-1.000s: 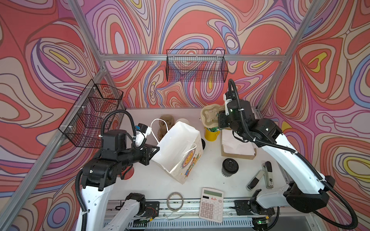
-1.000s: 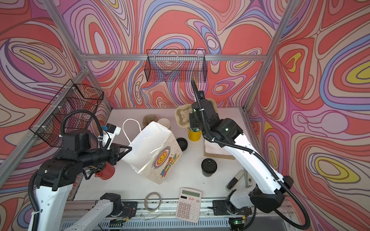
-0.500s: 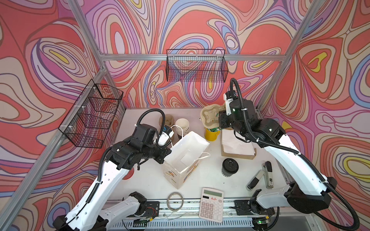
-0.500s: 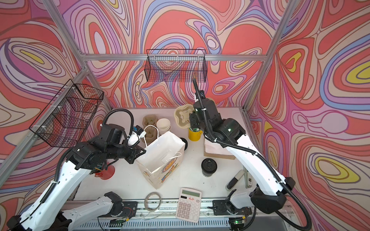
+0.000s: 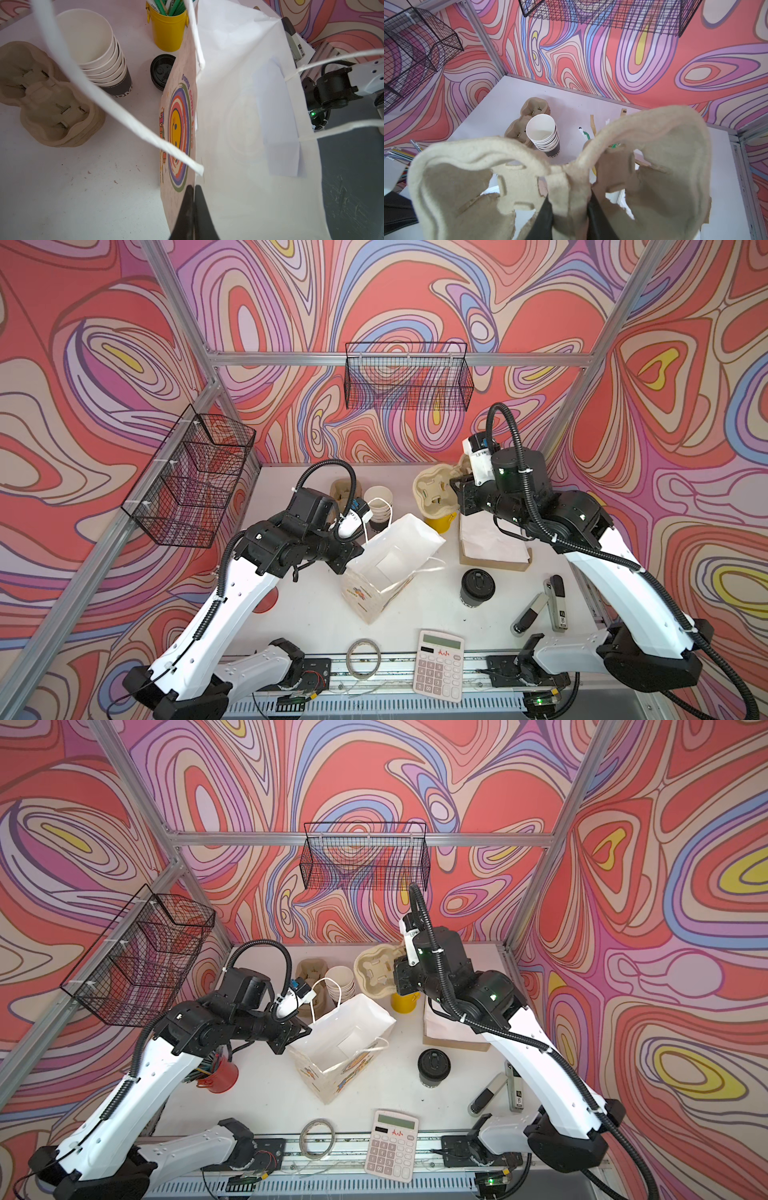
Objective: Pack a coffee takeout order
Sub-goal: Place the takeout bag at the center of the table.
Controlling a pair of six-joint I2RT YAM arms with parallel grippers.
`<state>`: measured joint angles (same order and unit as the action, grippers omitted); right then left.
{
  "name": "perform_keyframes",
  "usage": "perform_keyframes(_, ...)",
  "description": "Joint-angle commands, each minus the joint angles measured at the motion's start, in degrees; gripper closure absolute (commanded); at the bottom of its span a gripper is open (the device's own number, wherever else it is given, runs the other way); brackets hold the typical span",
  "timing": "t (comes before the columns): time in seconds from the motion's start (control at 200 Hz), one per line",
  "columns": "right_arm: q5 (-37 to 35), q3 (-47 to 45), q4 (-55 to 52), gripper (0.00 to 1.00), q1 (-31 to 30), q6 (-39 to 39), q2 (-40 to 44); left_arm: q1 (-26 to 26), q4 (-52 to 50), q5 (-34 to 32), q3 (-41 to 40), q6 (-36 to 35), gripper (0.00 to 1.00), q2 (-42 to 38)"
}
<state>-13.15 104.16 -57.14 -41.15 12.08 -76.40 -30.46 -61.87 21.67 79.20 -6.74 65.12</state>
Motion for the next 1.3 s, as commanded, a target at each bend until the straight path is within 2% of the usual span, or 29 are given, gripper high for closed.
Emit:
perform_keyframes(0.0, 4.78, 2.21, -4.20, 0.77, 0.28, -1.00, -0.71, -0.39, 0.80, 2.42, 0.26, -2.72, 1.00, 1.74)
perform_keyframes(0.235, 10.58, 3.67, -7.43, 0.80, 0.19, -0.30, -5.35, -0.40, 3.41, 4.24, 1.00, -3.79, 1.00, 3.81)
perform_keyframes(0.396, 12.92, 4.22, -8.20, 0.80, -0.51, -0.39, -7.48, -0.39, 2.72, 0.55, 1.05, -4.12, 1.00, 5.27)
perform_keyframes(0.566, 12.77, 5.02, -9.52, 0.80, -3.51, 0.04, -9.81, -0.39, 2.19, -2.48, 1.56, -2.86, 0.74, 5.85)
perform_keyframes(0.681, 11.35, 6.60, -10.60, 0.80, -6.13, 0.86, -11.65, -0.39, 2.03, -3.37, 2.22, -1.85, 0.62, 6.07)
perform_keyframes(0.886, 8.57, 9.68, -13.16, 0.80, -9.38, 3.92, -14.24, -0.44, 2.45, -6.07, 3.39, 1.32, 0.57, 5.39)
perform_keyframes(1.077, 6.12, 12.78, -16.18, 0.81, -12.13, 6.64, -15.64, -0.36, 0.96, -8.21, 4.34, 3.62, 0.49, 3.35)
perform_keyframes(1.297, 4.48, 16.34, -19.20, 0.81, -16.47, 9.68, -18.82, -0.35, -0.53, -9.27, 4.12, 4.53, 0.50, 2.73)
